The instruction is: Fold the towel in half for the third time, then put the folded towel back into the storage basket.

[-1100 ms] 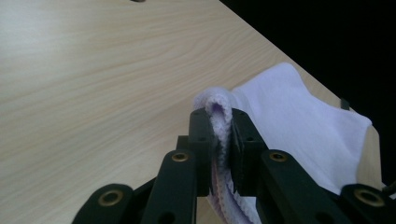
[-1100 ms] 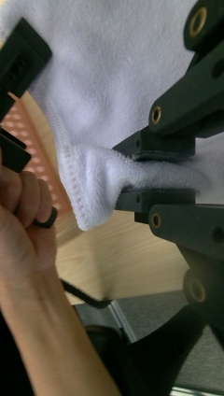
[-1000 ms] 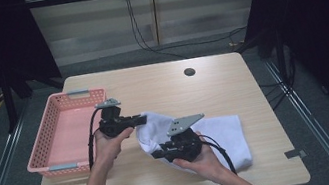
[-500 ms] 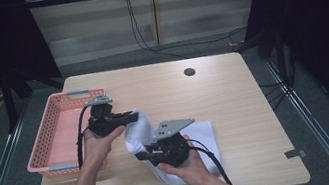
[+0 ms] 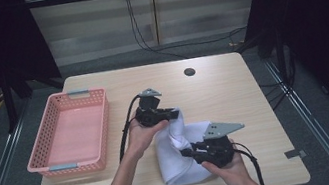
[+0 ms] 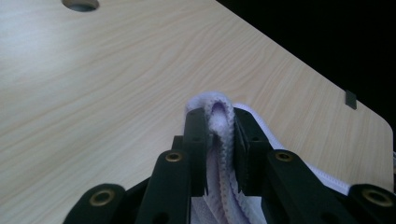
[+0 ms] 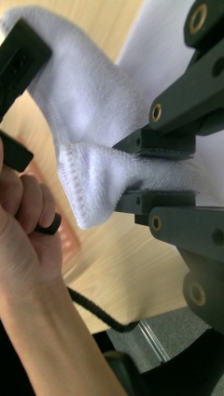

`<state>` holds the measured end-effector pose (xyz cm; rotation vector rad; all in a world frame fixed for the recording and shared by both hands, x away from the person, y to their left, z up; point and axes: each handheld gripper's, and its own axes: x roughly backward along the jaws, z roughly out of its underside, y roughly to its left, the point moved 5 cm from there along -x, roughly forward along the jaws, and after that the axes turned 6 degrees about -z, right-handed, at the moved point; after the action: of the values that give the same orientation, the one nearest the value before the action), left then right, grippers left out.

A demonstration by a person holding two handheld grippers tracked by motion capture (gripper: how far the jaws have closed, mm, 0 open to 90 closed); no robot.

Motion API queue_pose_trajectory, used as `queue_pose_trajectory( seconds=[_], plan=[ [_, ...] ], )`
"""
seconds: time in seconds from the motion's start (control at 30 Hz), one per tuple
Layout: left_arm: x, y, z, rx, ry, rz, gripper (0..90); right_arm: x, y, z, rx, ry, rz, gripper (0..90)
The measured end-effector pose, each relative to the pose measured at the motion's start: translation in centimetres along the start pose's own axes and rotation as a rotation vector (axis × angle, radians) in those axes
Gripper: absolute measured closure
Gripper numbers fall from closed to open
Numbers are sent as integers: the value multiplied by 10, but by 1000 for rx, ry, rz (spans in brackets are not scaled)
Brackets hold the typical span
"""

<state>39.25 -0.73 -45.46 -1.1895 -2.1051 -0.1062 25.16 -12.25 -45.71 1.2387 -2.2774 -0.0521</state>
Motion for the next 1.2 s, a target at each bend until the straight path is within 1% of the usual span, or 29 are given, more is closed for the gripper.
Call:
queue_pose_trajectory(
  seconds=[0.03,0.07,0.1,0.13,0.17,0.2,0.23,0.3,0.37,0.4,0.43,0.47,0.53,0.57,0.6,0.63,0.67,0.7,0.73,0.77,0.83,0.87,0.93,1.0,1.03,1.07,1.1,1.17,1.2],
  plan=[
    [-6,-2,1,-3,11,8,765,6,-4,5,-7,-4,11,759],
    [-12,-6,1,3,11,18,759,11,-7,11,-14,2,23,743],
    [-18,-7,2,-3,18,22,747,16,-11,17,-15,18,46,730],
    [-24,-10,3,-1,26,26,728,21,-14,24,-10,34,71,731],
    [-30,-12,5,-6,32,38,732,25,-17,31,-24,45,73,731],
    [-36,-14,6,-7,43,40,733,29,-21,37,-47,53,69,732],
    [-41,-17,7,-15,58,42,731,32,-24,43,-66,60,76,728],
    [-49,-24,8,-37,72,42,735,36,-29,52,-67,84,85,710],
    [-55,-28,8,-37,73,46,733,40,-30,58,-75,98,79,697],
    [-58,-30,8,-32,72,47,727,41,-30,60,-71,100,83,677],
    [-61,-33,7,-28,68,62,709,43,-29,61,-66,107,85,634],
    [-62,-35,7,-38,76,71,701,44,-28,63,-63,117,89,589],
    [-63,-39,5,-57,68,75,668,49,-29,64,-59,115,102,492],
    [-61,-39,3,-54,57,81,623,52,-30,64,-63,113,112,448],
    [-59,-39,1,-42,41,77,576,55,-32,63,-67,106,114,409],
    [-56,-38,0,-45,30,71,532,58,-36,61,-70,103,120,378],
    [-52,-37,-2,-40,10,65,487,60,-39,60,-82,102,135,353],
    [-48,-36,-2,-31,0,61,452,62,-43,58,-87,97,140,340],
    [-44,-34,-2,-39,3,53,442,63,-46,55,-99,84,143,335],
    [-39,-31,-2,-40,-7,34,436,64,-48,53,-97,80,153,327],
    [-27,-27,0,-36,-27,30,422,65,-56,46,-84,85,175,308],
    [-21,-25,3,-36,-32,23,420,65,-61,42,-88,79,187,308],
    [-9,-23,10,-43,-40,27,414,61,-72,34,-82,80,203,297],
    [0,-22,22,-68,-20,1,428,54,-84,25,-79,89,208,289],
    [5,-23,29,-74,-7,-9,434,49,-89,19,-66,98,219,287],
    [10,-24,36,-74,-5,-9,435,45,-93,13,-38,95,231,290],
    [13,-25,43,-71,-3,-9,437,39,-99,6,-31,94,232,283],
    [20,-27,57,-82,12,-10,436,26,-108,-5,-53,107,207,266],
    [21,-28,63,-80,28,-17,436,18,-111,-9,-46,119,213,266]
  ],
)
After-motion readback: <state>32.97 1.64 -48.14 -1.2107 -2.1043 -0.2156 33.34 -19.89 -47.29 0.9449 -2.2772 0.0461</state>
